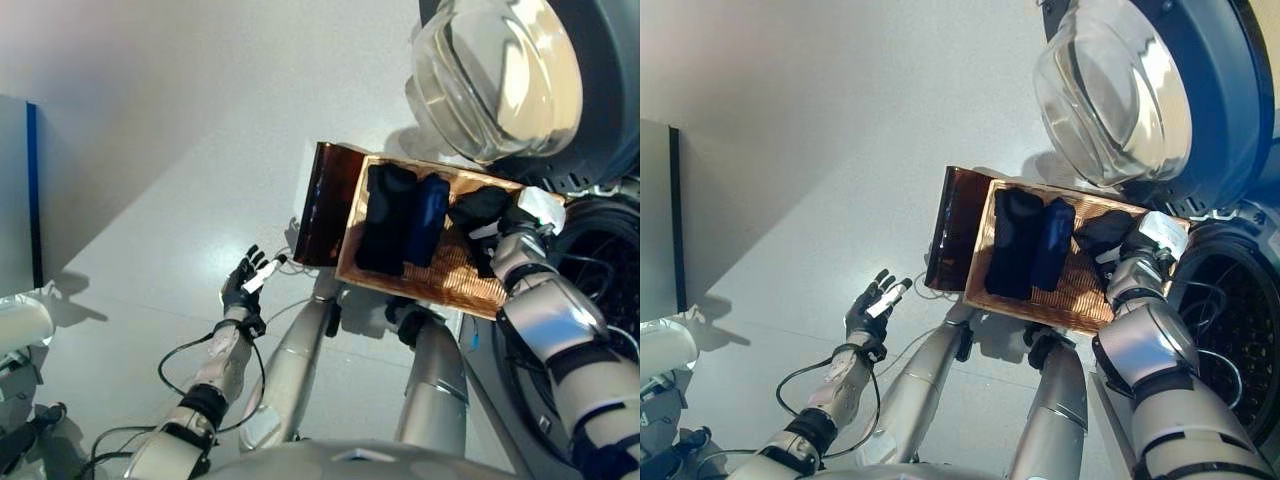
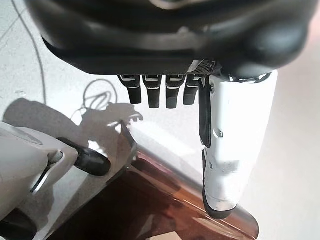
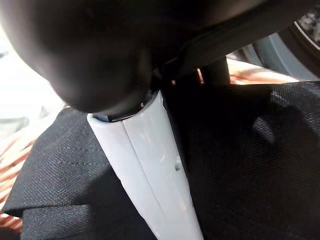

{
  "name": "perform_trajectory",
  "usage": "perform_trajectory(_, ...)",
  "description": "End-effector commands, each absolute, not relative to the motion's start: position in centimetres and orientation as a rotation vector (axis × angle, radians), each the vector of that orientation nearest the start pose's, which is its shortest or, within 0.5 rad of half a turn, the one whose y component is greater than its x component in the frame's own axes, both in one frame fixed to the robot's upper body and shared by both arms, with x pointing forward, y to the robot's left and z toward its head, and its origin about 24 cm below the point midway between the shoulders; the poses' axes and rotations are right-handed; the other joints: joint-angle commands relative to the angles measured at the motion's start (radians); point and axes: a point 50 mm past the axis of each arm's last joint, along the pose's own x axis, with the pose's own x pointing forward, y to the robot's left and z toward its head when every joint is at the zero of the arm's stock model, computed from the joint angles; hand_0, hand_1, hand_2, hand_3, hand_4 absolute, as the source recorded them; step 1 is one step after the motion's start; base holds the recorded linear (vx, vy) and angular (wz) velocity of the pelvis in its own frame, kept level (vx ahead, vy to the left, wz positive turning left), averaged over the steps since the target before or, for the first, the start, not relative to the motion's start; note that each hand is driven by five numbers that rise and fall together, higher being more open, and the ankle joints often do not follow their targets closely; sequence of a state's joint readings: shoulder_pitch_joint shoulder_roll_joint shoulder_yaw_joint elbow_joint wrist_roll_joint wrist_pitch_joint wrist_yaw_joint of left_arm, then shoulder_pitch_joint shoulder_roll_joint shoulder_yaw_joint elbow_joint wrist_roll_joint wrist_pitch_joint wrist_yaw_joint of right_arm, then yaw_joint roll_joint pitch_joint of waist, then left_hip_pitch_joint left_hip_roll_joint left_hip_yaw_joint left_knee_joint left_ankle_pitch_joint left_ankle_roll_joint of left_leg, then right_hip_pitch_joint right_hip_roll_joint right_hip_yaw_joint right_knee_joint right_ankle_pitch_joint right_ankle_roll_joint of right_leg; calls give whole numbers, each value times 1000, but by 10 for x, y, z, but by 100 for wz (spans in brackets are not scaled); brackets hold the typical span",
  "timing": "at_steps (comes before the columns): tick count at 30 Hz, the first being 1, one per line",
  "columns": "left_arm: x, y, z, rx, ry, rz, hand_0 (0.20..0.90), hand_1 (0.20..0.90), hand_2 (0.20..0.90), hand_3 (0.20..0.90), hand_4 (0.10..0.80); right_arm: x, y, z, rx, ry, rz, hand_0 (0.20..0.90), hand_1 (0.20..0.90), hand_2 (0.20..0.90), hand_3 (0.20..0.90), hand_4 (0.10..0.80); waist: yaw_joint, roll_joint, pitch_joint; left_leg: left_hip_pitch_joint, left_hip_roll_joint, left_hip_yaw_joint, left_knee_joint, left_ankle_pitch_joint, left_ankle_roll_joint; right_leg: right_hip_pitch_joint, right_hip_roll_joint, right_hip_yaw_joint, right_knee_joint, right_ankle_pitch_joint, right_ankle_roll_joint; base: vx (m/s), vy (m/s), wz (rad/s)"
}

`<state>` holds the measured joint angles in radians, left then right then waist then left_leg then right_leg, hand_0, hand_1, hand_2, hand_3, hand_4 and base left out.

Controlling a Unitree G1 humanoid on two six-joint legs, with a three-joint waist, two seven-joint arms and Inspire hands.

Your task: Pick up the clothes and place them into the washing machine

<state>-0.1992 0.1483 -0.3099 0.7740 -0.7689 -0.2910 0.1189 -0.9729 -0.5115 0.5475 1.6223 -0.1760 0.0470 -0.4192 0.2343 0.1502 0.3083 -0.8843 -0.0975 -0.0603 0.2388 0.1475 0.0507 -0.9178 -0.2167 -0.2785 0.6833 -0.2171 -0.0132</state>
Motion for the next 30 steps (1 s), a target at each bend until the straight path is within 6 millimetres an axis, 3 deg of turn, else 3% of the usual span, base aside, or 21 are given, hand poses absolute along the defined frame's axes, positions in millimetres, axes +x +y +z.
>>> perform_trajectory(1, 250, 156, -59, -441, 325, 197, 900, 900, 900, 900, 800, 347, -323, 76, -1213, 504, -519, 200, 200, 200, 200, 300, 12, 79, 17, 25, -25, 17, 73, -134, -67, 83, -18, 80, -184, 131, 78, 14, 3, -9)
perform_trajectory(6, 245, 167, -67, -456, 353, 256, 900, 900, 900, 900, 800, 358, -312, 82, -997, 411, -518, 200, 200, 200, 200, 300, -7, 64, 7, 91, -15, 32, 26, -127, -72, 141, -3, 92, -249, 157, 81, 22, -2, -13)
perform_trajectory(7, 243, 171, -67, -461, 352, 264, 900, 900, 900, 900, 800, 361, -309, 86, -916, 383, -510, 200, 200, 200, 200, 300, -15, 59, 4, 103, -12, 35, 16, -125, -73, 155, 0, 96, -266, 165, 83, 26, 29, -16)
perform_trajectory(8, 239, 177, -71, -469, 363, 286, 900, 900, 900, 900, 800, 367, -309, 98, -728, 305, -538, 200, 200, 200, 200, 300, -33, 52, -2, 131, -9, 46, -11, -120, -76, 177, 7, 106, -305, 182, 86, 27, 17, -21)
perform_trajectory(10, 233, 181, -76, -482, 379, 304, 900, 900, 900, 900, 800, 367, -310, 100, -478, 245, -577, 200, 200, 200, 200, 300, -47, 46, -2, 163, 0, 56, -41, -114, -79, 207, 16, 112, -350, 198, 90, 23, 16, -29)
perform_trajectory(11, 232, 181, -76, -481, 380, 304, 900, 900, 900, 900, 800, 366, -310, 99, -476, 246, -577, 200, 200, 200, 200, 300, -46, 46, -2, 165, 0, 56, -43, -114, -79, 209, 16, 112, -352, 199, 90, 26, 9, -37)
perform_trajectory(14, 223, 183, -81, -502, 386, 309, 900, 900, 900, 900, 800, 360, -302, 81, -75, 182, -597, 200, 200, 200, 200, 300, -62, 46, -4, 204, 14, 67, -78, -105, -80, 245, 25, 121, -404, 214, 95, 25, 10, -22)
perform_trajectory(16, 215, 184, -86, -506, 404, 314, 900, 900, 900, 900, 800, 349, -295, 55, 294, 139, -635, 200, 200, 200, 200, 300, -79, 42, -12, 241, 19, 75, -105, -102, -81, 286, 31, 132, -452, 226, 96, 44, 11, -16)
perform_trajectory(18, 212, 186, -90, -506, 421, 323, 900, 900, 900, 900, 800, 346, -292, 51, 369, 123, -647, 200, 200, 200, 200, 300, -85, 43, -14, 254, 21, 79, -114, -101, -81, 297, 36, 136, -467, 230, 97, 21, 13, -40)
perform_trajectory(21, 208, 179, -96, -529, 449, 328, 900, 900, 900, 900, 800, 334, -276, 26, 794, 35, -714, 200, 200, 200, 200, 300, -106, 52, -20, 272, 22, 97, -135, -74, -77, 321, 37, 138, -516, 272, 96, -36, 16, -37)
perform_trajectory(22, 208, 180, -97, -528, 451, 328, 900, 900, 900, 900, 800, 333, -276, 25, 797, 35, -715, 200, 200, 200, 200, 300, -103, 48, -28, 287, 21, 89, -143, -97, -81, 335, 39, 147, -521, 250, 102, 36, 18, -9)
perform_trajectory(24, 203, 175, -101, -553, 464, 338, 900, 900, 900, 900, 800, 327, -265, 14, 1047, -41, -765, 200, 200, 200, 200, 300, -112, 60, -29, 290, 22, 101, -147, -73, -75, 338, 40, 147, -530, 275, 97, -22, 22, -11)
perform_trajectory(30, 198, 165, -106, -561, 496, 319, 900, 900, 900, 900, 800, 318, -274, 12, 1260, -165, -929, 200, 200, 200, 200, 300, -120, 91, -52, 317, 13, 108, -160, -81, -74, 356, 36, 161, -539, 271, 99, 38, 33, -10)
